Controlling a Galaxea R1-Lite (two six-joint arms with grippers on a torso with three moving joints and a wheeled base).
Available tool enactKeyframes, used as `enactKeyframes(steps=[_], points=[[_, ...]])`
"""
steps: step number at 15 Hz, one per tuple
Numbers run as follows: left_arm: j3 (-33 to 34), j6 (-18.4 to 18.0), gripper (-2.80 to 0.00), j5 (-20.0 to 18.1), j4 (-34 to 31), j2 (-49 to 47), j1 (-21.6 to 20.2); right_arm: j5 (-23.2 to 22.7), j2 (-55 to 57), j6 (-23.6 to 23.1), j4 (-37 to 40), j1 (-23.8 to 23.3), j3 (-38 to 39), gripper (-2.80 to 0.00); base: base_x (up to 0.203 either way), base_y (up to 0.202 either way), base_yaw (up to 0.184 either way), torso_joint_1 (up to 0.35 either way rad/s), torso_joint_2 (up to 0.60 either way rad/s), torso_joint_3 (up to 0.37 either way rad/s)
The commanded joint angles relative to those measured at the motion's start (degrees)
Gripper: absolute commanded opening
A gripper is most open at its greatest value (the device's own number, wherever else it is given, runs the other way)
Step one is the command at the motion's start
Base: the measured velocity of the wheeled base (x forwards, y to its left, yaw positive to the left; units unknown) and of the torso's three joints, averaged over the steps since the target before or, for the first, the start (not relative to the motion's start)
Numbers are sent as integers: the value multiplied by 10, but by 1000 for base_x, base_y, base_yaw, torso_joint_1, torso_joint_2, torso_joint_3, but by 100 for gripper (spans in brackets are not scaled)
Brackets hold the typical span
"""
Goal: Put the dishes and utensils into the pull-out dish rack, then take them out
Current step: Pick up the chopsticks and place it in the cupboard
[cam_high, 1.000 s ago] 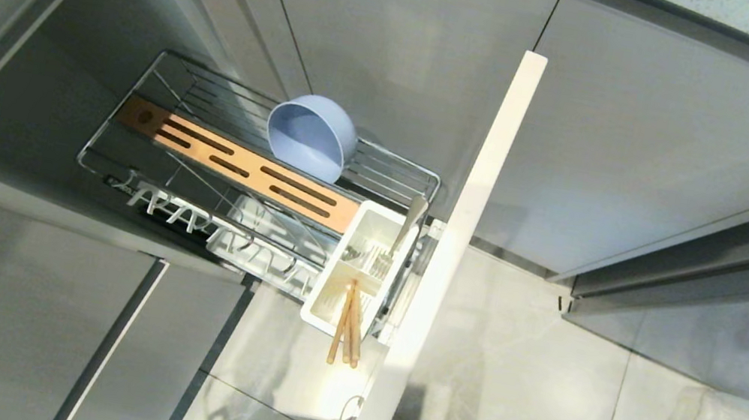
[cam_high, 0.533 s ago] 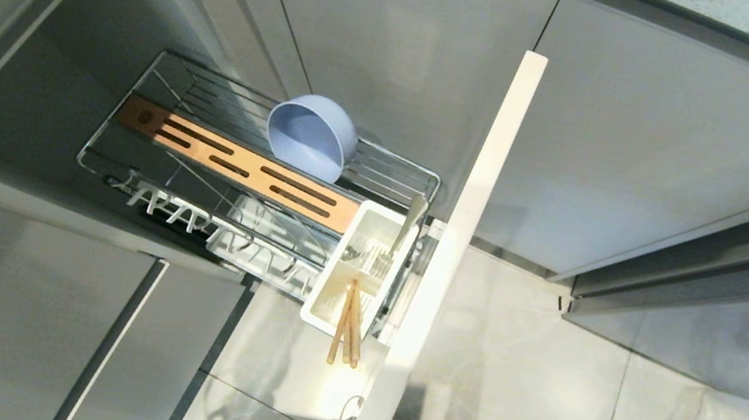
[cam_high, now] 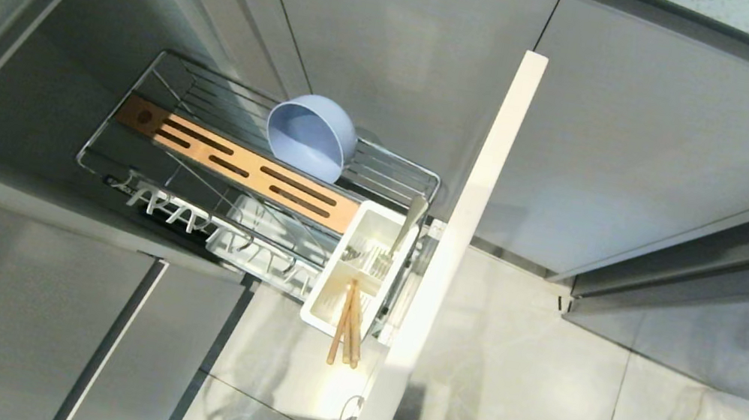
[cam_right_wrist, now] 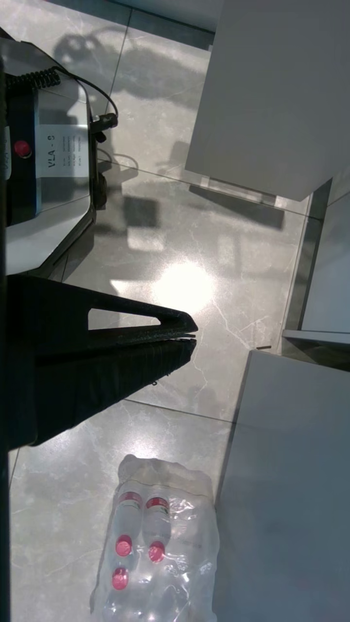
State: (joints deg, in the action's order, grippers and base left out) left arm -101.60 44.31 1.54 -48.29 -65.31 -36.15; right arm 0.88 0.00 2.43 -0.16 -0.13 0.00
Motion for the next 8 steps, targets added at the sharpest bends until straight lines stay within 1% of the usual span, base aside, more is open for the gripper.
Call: enactKeyframes(steps=[1, 3, 4, 7, 8], points=[[-14, 2, -280, -1, -3, 25, 14, 0, 1, 0, 0, 0, 0, -280, 0, 0, 0, 0, 0, 0], [-22, 2, -280, -4, -3, 47, 52, 0, 1, 0, 0, 0, 0, -280, 0, 0, 0, 0, 0, 0], [-26, 1, -280, -5, -3, 57, 78, 0, 1, 0, 0, 0, 0, -280, 0, 0, 0, 0, 0, 0], [-39, -3, -280, -8, -14, 79, 179, 0, 1, 0, 0, 0, 0, -280, 0, 0, 0, 0, 0, 0], [-42, -6, -280, -11, -20, 84, 207, 0, 1, 0, 0, 0, 0, -280, 0, 0, 0, 0, 0, 0]])
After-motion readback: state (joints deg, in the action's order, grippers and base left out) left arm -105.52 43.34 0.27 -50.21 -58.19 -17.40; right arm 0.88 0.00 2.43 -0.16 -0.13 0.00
